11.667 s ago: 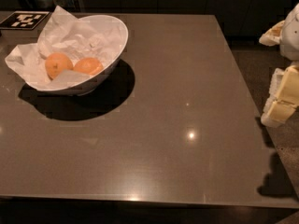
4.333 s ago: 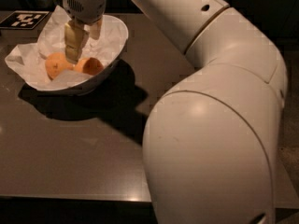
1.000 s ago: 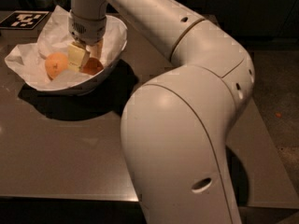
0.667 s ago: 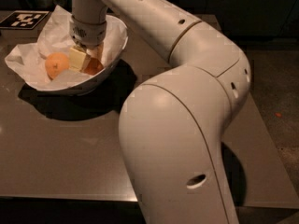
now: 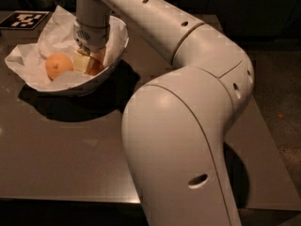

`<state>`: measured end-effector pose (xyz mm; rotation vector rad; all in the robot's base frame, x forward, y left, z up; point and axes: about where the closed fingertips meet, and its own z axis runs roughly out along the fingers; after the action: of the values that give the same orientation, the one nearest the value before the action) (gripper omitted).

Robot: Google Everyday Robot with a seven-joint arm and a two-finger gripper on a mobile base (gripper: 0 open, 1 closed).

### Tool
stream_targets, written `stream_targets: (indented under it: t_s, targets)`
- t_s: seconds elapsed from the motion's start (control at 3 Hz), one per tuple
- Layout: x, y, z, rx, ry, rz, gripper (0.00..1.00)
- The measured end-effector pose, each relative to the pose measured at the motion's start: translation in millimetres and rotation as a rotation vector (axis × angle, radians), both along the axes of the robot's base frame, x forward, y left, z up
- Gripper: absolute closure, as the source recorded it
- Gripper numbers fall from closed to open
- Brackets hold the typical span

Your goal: Pick orange from white bowl

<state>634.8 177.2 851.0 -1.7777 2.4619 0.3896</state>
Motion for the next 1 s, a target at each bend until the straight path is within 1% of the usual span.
stream_targets:
  t_s: [0.33, 0.67, 1.0]
  targets:
    - [0.0, 0.0, 0.0, 0.000, 0.000, 0.000, 0.93]
    - [-7.2, -14.0, 28.2, 0.037, -0.071, 0.018, 1.00]
    - [-27.0, -26.7, 68.0, 0.068, -0.147, 0.070, 1.00]
